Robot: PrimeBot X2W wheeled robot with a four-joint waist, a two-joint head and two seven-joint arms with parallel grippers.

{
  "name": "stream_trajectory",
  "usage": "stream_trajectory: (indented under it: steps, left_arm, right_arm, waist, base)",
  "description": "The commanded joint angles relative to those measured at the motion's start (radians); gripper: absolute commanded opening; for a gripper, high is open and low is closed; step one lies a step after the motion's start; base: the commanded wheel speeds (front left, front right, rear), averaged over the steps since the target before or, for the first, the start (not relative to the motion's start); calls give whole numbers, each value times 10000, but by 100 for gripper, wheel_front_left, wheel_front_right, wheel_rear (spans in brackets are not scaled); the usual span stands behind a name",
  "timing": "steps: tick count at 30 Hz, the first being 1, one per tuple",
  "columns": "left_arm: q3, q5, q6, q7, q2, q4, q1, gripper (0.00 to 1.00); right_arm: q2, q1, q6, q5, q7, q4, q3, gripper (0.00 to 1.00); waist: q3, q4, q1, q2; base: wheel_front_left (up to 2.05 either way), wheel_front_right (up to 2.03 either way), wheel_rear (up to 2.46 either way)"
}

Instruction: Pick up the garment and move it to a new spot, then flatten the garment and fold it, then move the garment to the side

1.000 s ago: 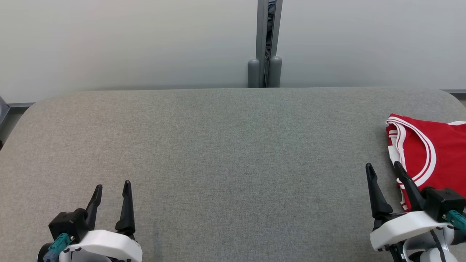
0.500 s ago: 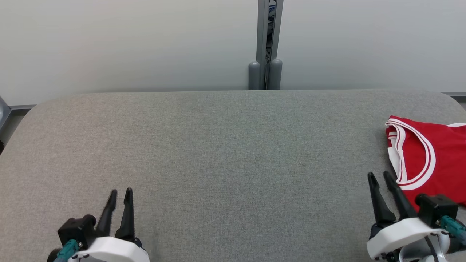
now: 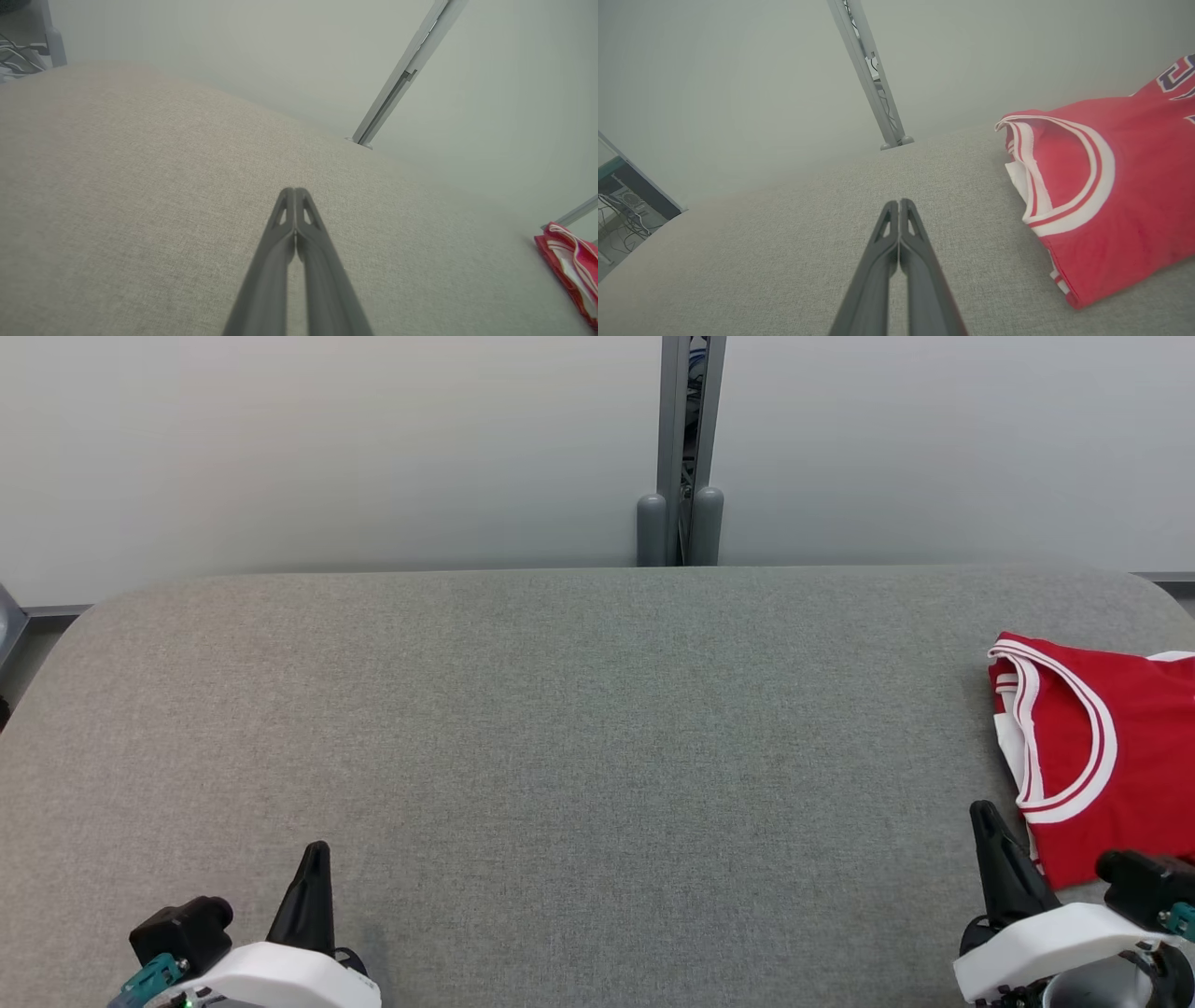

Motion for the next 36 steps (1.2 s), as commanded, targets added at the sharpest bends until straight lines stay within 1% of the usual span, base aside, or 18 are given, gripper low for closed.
stream_trajectory:
  steps: [1, 19, 36]
  left_arm:
    - [234, -297, -127, 80, 22, -93, -357, 0]
    - [1104, -2110, -846, 683, -448, 133, -640, 0]
    - [1834, -3605, -1441, 1191, -848, 247, -843, 0]
  right_arm:
    - [-80, -312, 0, 469, 82, -120, -90, 0]
    - [-111, -523, 0, 3161, 574, 3, -383, 0]
    - [-137, -710, -1, 5389, 996, 118, -638, 0]
  waist:
    - [1, -1, 1, -1]
    - [10, -8, 1, -1]
    - [20, -16, 1, -1]
  base:
    - [0, 0, 0]
    - [0, 0, 0]
    - [0, 0, 0]
